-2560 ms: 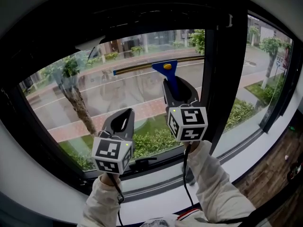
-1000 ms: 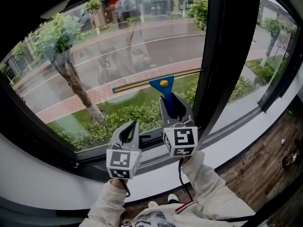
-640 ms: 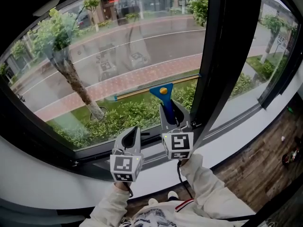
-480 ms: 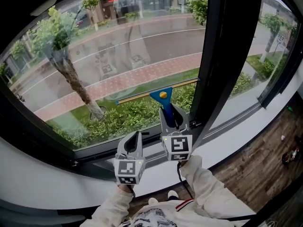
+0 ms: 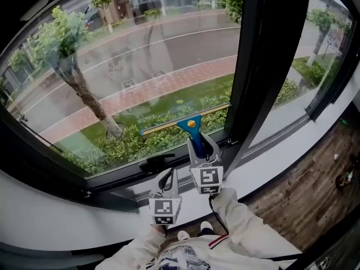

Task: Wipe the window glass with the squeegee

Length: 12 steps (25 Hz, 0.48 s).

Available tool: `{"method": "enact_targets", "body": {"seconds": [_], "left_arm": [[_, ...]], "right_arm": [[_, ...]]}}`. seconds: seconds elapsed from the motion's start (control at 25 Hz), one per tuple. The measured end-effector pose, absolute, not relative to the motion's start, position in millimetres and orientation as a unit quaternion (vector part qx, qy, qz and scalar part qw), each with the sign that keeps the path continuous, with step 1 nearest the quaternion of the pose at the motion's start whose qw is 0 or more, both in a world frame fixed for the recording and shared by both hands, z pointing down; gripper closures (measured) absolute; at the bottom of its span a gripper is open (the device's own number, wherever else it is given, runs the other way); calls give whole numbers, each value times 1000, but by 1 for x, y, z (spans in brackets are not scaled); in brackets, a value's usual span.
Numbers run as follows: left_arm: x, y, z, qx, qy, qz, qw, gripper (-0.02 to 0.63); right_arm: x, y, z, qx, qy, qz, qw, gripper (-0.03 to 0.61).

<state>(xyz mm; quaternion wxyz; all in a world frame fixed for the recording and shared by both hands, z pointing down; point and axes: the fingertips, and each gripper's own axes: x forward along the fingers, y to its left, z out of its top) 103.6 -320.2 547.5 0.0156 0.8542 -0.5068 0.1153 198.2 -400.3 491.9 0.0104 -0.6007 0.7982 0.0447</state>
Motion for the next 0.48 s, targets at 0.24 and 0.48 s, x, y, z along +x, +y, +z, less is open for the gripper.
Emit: {"method": "enact_targets", "body": {"seconds": [0.24, 0.48], "left_arm": [[107, -314, 567, 853, -504, 131, 22, 614], [104, -312, 581, 851, -503, 146, 35, 614]], "right_arm": [[197, -397, 537, -599, 800, 11, -21, 431], [196, -395, 586, -596, 800, -29, -51, 431]]}}
